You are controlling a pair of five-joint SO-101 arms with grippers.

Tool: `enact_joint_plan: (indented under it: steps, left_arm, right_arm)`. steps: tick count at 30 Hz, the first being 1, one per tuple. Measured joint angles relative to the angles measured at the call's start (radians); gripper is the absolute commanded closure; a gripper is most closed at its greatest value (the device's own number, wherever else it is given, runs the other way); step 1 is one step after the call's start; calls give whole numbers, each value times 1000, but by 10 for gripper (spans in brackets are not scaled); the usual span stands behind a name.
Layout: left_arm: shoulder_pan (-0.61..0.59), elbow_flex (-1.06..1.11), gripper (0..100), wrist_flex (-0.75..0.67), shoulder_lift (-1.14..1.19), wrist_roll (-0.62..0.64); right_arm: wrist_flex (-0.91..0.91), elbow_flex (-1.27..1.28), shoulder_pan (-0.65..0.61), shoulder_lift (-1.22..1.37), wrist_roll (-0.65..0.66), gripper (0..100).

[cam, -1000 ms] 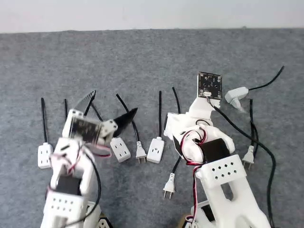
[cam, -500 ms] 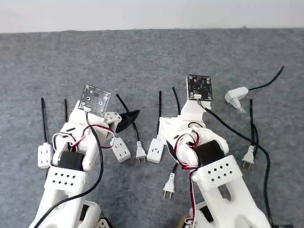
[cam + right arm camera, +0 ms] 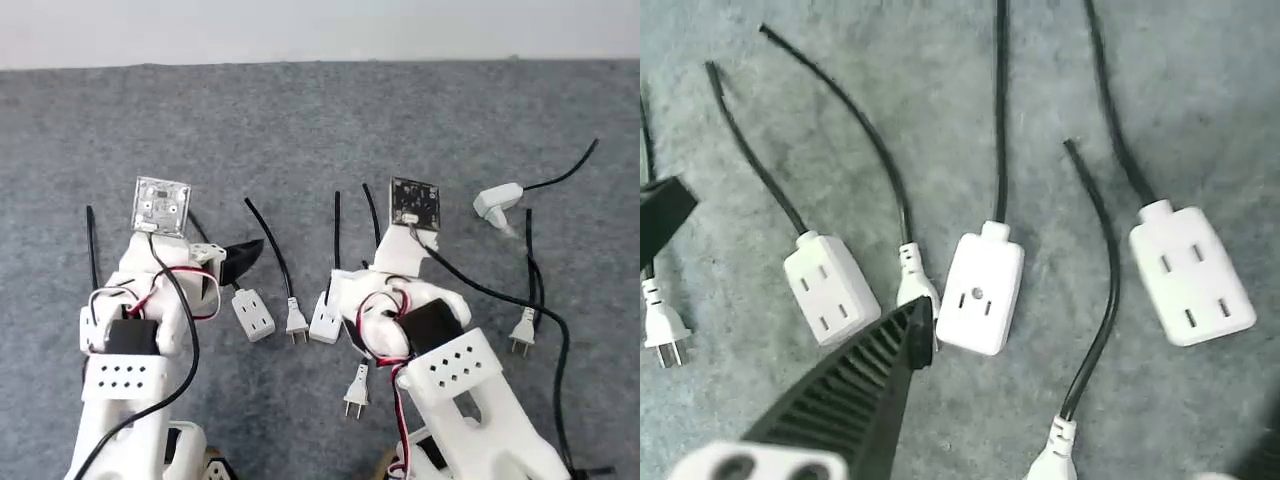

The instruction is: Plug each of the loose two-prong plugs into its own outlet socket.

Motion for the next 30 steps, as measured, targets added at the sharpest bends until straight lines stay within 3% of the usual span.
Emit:
enact_joint_plan:
  steps: [10,30]
  left_arm:
    - [12,40,589,-68,2,5]
    - [28,64,589,-89,9,5]
  right_arm:
    - [144,0,-155,172,-52,510]
    - [83,0,-147,203,-117,545]
